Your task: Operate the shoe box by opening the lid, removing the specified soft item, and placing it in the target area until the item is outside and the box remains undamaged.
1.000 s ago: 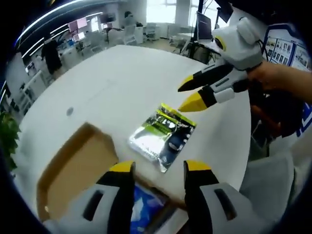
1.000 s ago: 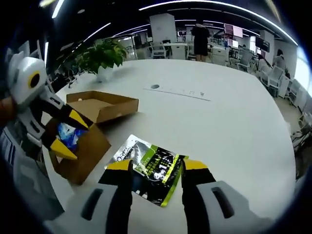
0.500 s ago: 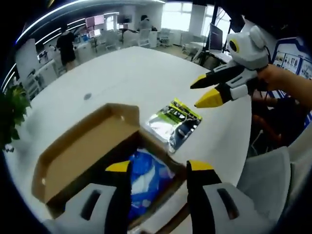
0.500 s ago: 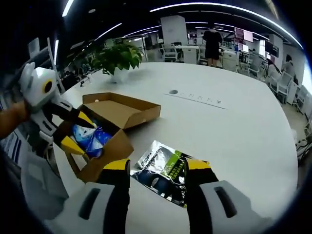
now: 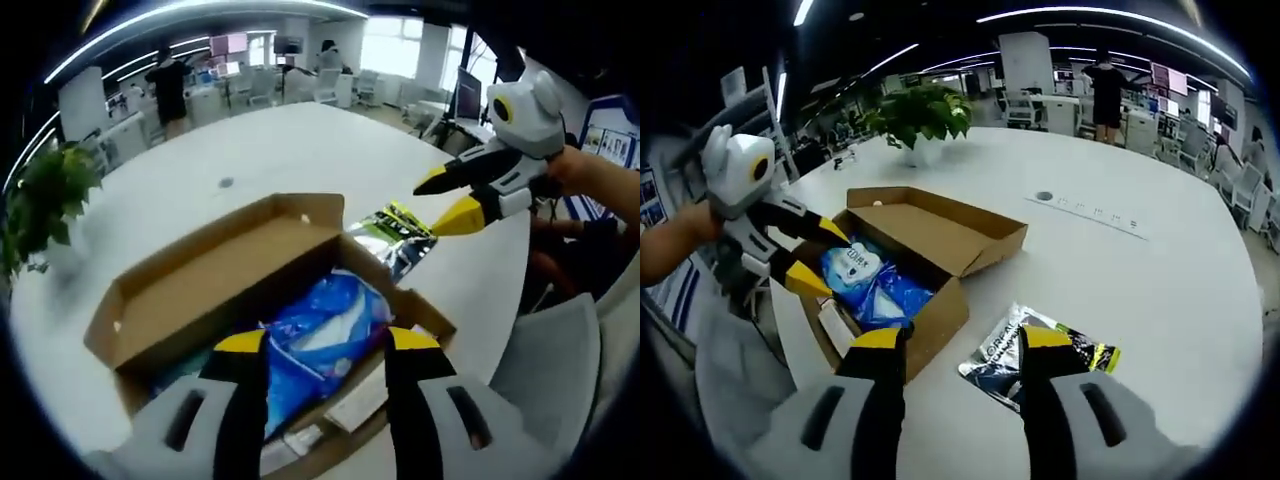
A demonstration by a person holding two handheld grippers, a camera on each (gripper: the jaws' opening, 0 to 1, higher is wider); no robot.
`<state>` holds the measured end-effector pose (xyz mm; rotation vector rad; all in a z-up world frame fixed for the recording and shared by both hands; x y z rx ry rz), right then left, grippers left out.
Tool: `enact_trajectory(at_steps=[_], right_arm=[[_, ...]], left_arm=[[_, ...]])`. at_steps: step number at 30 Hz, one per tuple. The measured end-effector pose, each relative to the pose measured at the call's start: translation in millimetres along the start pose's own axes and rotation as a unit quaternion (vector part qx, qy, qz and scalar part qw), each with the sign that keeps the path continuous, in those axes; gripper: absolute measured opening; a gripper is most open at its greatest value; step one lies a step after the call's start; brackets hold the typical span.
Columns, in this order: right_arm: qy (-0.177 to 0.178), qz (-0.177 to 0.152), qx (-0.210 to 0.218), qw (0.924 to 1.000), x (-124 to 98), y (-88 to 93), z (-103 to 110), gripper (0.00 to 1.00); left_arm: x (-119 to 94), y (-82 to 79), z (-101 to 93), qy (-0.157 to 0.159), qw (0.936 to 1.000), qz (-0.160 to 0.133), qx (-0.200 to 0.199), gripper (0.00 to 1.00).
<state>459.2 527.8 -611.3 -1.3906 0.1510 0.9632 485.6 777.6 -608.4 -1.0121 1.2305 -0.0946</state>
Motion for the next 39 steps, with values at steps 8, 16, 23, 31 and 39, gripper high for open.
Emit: enact_trajectory(at_steps=[8,16,23,31,39], right_arm=[[-0.027,0.008,-0.012,0.9995,15.2,-2.6,23.3,0.42],[-0.048,0.018,-0.023,0.9984,29.4,-4.0,41.6,0.41],[-0.065,0.027,-0.034,0.9969,44.3,-5.1,56.9,0.4],[-0.085,0.032,-0.039,0.9951,60.6,-7.4,71.0,0.38],[-0.098,0.042,-0.037,0.9936,79.6,-6.0,81.5,0.35]], left_arm=[[-16.1,20.7,13.8,-0.028,0.9994,0.001,-0.021,0.44],[-26.9,40.9,25.1,-0.057,0.9977,0.001,-0.036,0.43],[-40.1,55.6,35.0,-0.083,0.9951,-0.005,-0.055,0.42],[-56.9,72.0,48.6,-0.11,0.9913,-0.001,-0.072,0.4],[-72.6,93.3,61.0,-0.137,0.986,0.007,-0.094,0.38]])
Point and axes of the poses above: the point that each gripper's makers call its tool centre point, and the gripper's own axes: x roughly forward along the fingers, z roughly to its left, y roughly out of its underside, the point moved 10 cm from there along -x, roughly backward along the fingers, and after that the axes turned 5 degrees about x, right-handed, at the moved point
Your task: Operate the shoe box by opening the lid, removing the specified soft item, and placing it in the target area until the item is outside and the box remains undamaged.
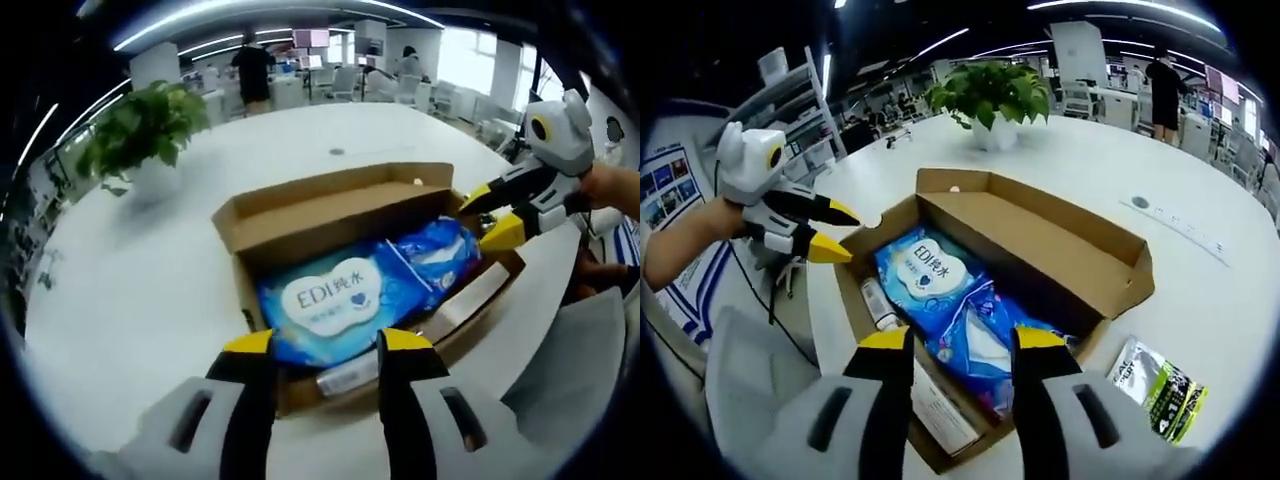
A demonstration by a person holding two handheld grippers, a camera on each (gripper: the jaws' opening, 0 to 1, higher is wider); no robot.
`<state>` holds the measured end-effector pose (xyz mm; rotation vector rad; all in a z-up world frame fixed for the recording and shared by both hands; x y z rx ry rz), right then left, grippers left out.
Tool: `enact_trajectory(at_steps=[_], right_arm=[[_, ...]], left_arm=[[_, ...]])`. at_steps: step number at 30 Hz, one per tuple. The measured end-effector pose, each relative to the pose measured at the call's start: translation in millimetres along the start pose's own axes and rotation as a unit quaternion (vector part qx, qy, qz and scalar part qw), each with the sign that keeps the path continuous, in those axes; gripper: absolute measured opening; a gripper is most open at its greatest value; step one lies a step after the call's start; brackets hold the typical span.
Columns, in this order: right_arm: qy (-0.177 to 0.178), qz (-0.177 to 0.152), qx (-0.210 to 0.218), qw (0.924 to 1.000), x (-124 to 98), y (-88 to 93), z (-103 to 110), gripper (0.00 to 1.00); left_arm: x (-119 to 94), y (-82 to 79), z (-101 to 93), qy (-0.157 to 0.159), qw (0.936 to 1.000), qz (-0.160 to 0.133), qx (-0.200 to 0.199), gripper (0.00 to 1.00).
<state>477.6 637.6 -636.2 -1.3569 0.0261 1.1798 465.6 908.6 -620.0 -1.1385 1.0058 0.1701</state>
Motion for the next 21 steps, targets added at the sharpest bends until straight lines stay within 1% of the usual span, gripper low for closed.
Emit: enact_trajectory(at_steps=[4,11,15,21], right_arm=[[-0.007,0.002,0.002,1.0,11.3,-2.2,3.9,0.33],[-0.013,0.011,0.002,0.9999,29.4,-4.8,8.3,0.32],[-0.014,0.014,0.0,0.9998,39.4,-7.6,10.1,0.32],[-0.009,0.02,0.006,0.9997,54.9,-10.5,7.8,0.31]], left_arm=[[-3.2,8.6,8.7,-0.013,0.9998,0.001,-0.016,0.37],[-2.8,20.1,20.0,-0.031,0.999,0.007,-0.032,0.34],[0.0,27.2,24.8,-0.036,0.9982,0.011,-0.048,0.29],[6.8,37.1,29.7,-0.032,0.9966,0.016,-0.074,0.2]])
Point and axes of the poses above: the point that each gripper's makers call its tool centre point, and the gripper's own axes: x roughly forward along the fingers, z roughly to its left, y roughly out of its underside, the point moved 10 cm from there along -x, roughly backward along the fingers, and after that the axes turned 5 degrees about x, right-handed, at the moved point
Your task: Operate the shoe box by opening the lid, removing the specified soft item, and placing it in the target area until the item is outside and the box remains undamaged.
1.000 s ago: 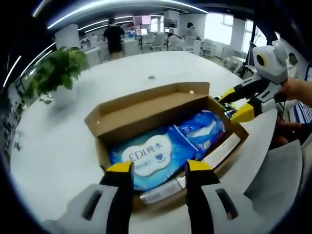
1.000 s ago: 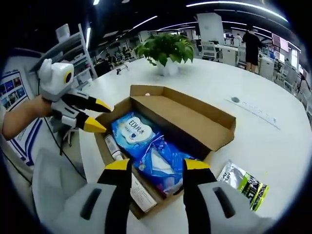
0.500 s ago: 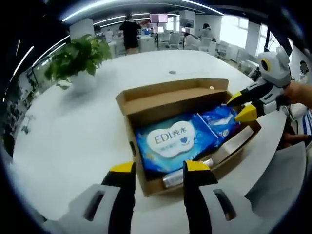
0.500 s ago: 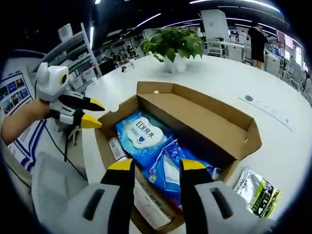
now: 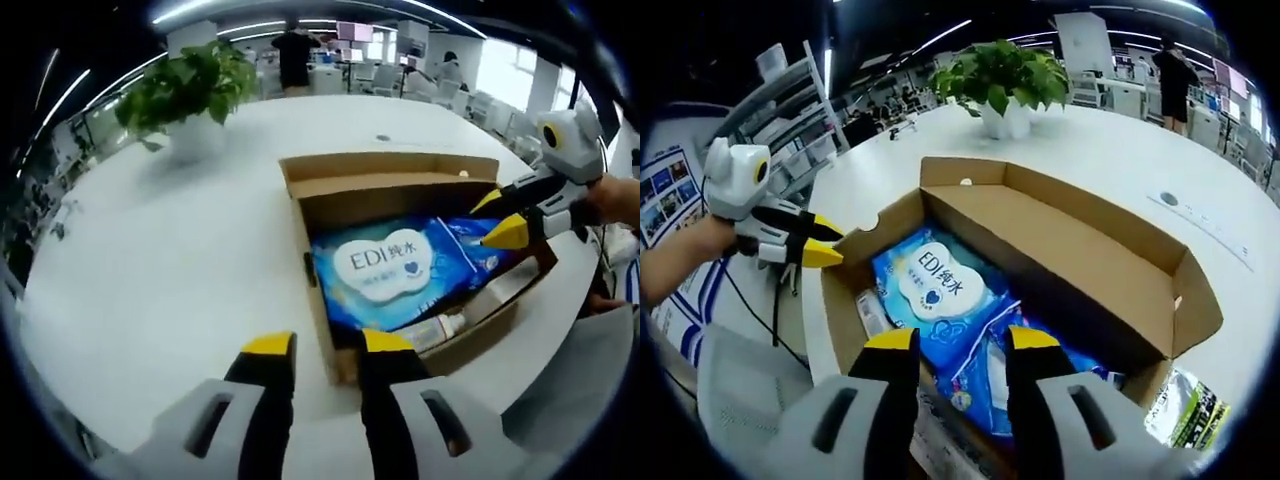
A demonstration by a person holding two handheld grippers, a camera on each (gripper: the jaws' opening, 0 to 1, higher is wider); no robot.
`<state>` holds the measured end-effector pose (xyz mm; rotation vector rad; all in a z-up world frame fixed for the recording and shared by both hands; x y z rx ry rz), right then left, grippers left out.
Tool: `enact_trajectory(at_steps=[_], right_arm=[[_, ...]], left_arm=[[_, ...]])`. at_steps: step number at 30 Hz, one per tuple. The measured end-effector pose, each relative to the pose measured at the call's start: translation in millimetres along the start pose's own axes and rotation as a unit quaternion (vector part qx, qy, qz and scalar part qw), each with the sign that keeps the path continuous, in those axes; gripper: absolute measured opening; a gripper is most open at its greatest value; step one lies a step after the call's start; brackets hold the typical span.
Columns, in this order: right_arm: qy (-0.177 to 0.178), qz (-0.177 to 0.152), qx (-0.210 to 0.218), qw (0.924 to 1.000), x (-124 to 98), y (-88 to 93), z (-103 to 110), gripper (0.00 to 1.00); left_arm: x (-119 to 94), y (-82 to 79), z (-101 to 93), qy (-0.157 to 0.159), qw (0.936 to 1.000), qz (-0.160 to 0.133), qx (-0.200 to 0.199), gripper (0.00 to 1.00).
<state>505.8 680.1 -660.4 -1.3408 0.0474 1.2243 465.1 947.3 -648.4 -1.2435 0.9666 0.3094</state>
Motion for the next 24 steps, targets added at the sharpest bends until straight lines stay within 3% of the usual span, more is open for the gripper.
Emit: enact_trajectory(at_steps=[9,16,24], right_arm=[[0.009,0.014,0.016,0.9997,17.8,-3.5,-6.0,0.3],[0.013,0.033,0.018,0.9992,30.3,-0.9,-8.2,0.31],[0.025,0.026,0.016,0.9992,31.3,-5.2,-8.6,0.27]], left_arm=[[6.0,3.6,0.3,0.015,0.9994,-0.004,-0.031,0.06],[7.9,4.1,-0.8,0.016,0.9993,-0.004,-0.033,0.05],[8.0,5.5,-1.5,0.015,0.9992,-0.007,-0.037,0.05]])
Point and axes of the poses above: the point that each gripper's makers call its tool centre point, and the gripper's own axes: x roughly forward along the fingers, z roughly to its left, y roughly out of its underside, the point moved 10 cm from there along -x, roughly backward along the fingers, and after that the axes turned 5 degrees about x, right-handed, at the moved point
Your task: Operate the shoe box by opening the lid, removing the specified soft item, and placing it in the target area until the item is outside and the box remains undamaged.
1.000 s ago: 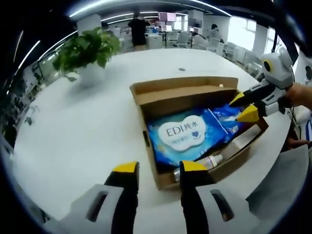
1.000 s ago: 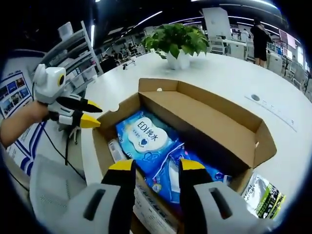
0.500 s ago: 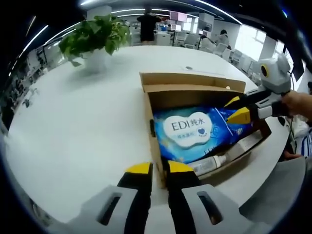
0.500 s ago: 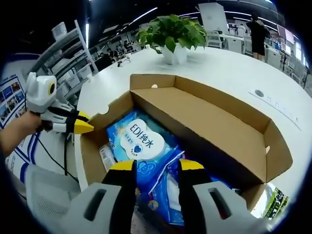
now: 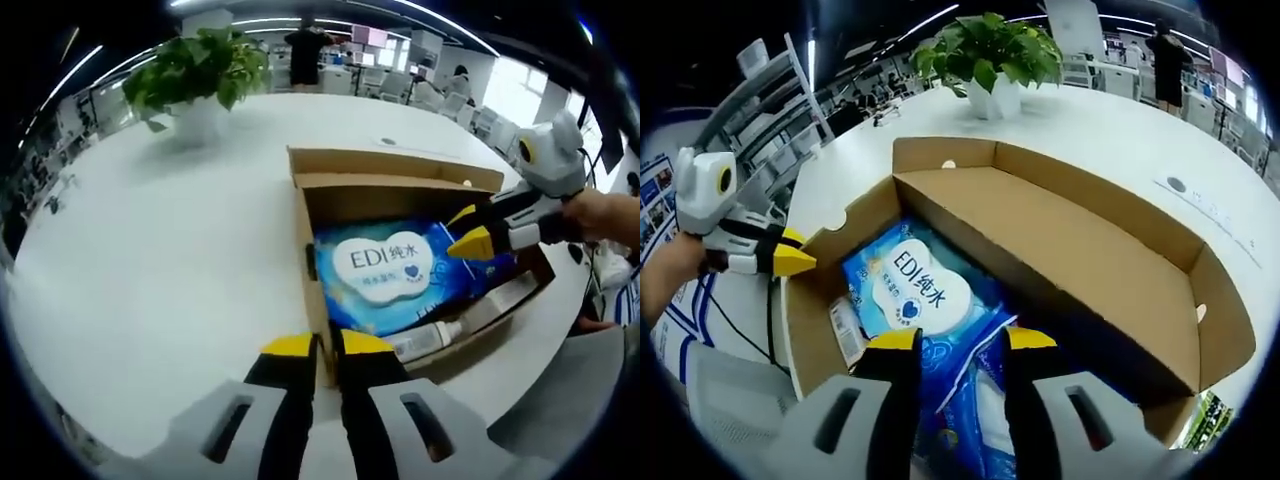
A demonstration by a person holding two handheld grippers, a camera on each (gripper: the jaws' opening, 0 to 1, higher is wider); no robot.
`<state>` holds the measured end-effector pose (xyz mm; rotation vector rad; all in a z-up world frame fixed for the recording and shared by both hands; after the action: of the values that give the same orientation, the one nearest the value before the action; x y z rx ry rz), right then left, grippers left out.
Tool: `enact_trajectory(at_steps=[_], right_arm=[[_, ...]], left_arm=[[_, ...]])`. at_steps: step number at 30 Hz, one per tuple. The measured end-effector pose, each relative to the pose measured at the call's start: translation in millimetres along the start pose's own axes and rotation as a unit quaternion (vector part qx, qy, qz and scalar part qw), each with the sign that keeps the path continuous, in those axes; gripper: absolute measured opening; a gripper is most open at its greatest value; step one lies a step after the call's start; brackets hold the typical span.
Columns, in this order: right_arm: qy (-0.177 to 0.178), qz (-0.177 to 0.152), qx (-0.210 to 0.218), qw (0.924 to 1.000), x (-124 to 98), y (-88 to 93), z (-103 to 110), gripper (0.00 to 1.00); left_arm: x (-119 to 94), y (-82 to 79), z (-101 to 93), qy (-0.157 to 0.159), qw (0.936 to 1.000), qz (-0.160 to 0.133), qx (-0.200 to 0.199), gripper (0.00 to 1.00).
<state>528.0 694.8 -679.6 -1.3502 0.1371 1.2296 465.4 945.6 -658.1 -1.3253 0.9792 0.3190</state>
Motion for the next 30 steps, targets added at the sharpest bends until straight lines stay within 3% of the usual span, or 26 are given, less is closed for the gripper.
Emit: enact_trajectory(at_steps=[8,12,17,22,24,30], right_arm=[[-0.003,0.003,0.01,0.9999,2.0,-2.8,-0.6,0.26],[-0.007,0.024,0.039,0.9989,7.7,-1.4,-0.7,0.28],[-0.006,0.033,0.035,0.9988,16.6,-0.8,1.6,0.3],[0.005,0.036,0.029,0.9989,20.6,-0.9,-4.8,0.21],[0.024,0.033,0.024,0.9989,20.7,-1.0,-11.0,0.1],[0.022,0.033,0.026,0.9989,17.6,-1.9,-12.0,0.05]], left_arm=[[-0.2,0.0,-0.3,-0.001,1.0,-0.002,-0.001,0.05],[-0.1,0.1,-0.3,0.0,1.0,-0.001,-0.002,0.05],[0.0,0.0,-0.2,-0.001,1.0,-0.001,-0.001,0.05],[0.7,-0.3,-0.1,-0.001,1.0,0.001,0.001,0.05],[0.8,-0.4,-0.1,-0.001,1.0,0.002,0.002,0.05],[1.4,-0.7,-0.5,-0.002,1.0,0.003,0.003,0.05]])
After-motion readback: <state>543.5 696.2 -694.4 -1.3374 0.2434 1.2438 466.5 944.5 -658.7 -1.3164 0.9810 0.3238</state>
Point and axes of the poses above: the point that each gripper's makers call its tool centre point, and the gripper's own axes: x roughly forward along the fingers, z roughly to its left, y roughly out of its underside, the point moved 10 cm from there along -x, roughly backward along the fingers, and after that the axes turned 5 degrees about x, right-handed, at the moved point
